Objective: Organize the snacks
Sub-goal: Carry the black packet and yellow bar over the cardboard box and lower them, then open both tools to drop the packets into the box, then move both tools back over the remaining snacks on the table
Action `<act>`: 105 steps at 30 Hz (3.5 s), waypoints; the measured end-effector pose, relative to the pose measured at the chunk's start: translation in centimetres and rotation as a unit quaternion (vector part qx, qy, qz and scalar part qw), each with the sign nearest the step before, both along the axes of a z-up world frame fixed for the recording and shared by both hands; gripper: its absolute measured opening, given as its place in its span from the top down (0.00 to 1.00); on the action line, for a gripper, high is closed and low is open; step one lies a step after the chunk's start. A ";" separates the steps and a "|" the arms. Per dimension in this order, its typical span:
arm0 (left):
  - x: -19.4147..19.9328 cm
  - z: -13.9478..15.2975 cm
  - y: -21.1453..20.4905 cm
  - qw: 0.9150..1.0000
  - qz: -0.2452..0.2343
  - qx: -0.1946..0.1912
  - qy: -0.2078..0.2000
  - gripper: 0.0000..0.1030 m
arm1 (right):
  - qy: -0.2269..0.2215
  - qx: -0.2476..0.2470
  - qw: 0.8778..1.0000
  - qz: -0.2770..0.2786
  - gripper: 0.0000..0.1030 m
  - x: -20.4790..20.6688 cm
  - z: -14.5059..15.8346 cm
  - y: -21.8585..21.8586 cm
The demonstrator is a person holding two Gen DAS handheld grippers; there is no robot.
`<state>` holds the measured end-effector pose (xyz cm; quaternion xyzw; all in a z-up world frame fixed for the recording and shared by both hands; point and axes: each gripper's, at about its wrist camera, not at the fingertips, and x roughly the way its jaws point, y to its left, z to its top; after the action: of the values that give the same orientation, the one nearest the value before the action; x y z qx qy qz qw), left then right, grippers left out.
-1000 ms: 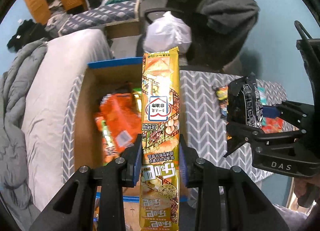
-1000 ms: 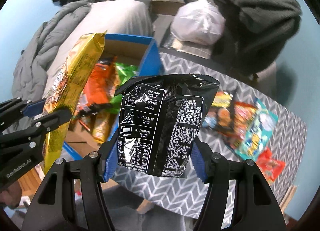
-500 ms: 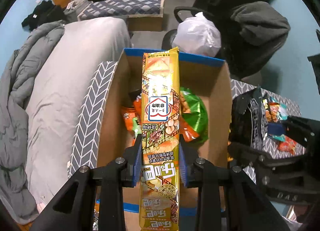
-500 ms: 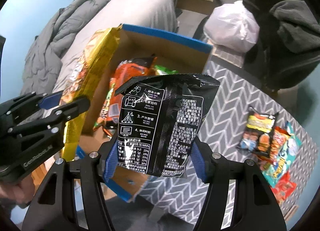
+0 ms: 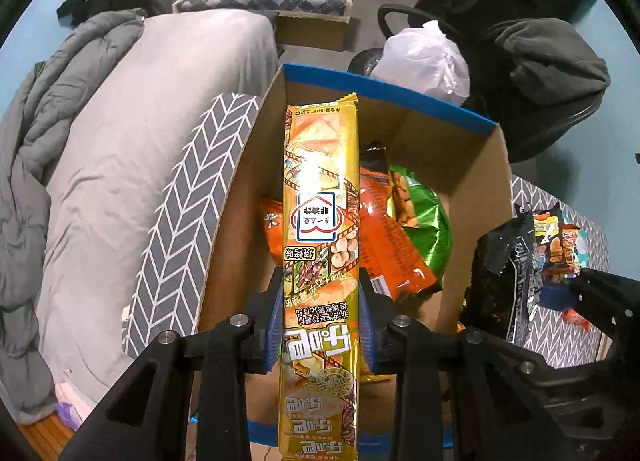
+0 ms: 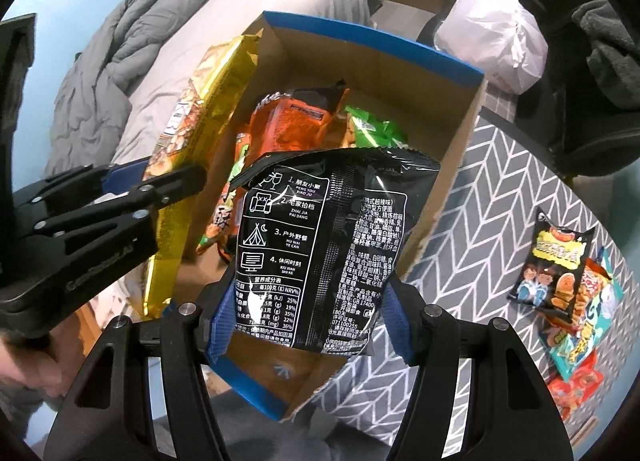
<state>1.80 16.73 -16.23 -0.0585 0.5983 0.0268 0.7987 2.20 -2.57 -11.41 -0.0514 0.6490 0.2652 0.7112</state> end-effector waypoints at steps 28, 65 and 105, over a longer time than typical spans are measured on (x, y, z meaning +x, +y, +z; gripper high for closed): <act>-1.1 2.9 -1.4 1.000 0.008 0.010 -0.003 0.44 | -0.044 -0.025 0.999 -0.021 0.26 -0.1 3.3 -3.1; -3.3 5.2 -18.5 0.989 -0.147 0.028 0.010 0.31 | -0.055 -0.065 0.992 -0.096 0.23 -3.9 4.5 -20.6; -1.6 -5.7 -30.5 0.975 -0.189 0.058 0.104 0.24 | 0.021 -0.074 0.995 -0.067 0.23 -2.8 -9.5 -38.9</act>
<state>0.23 -13.73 -21.90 0.1054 0.6760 -0.0837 0.7245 -0.58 -41.48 -20.86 -0.0544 0.6834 0.1695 0.7080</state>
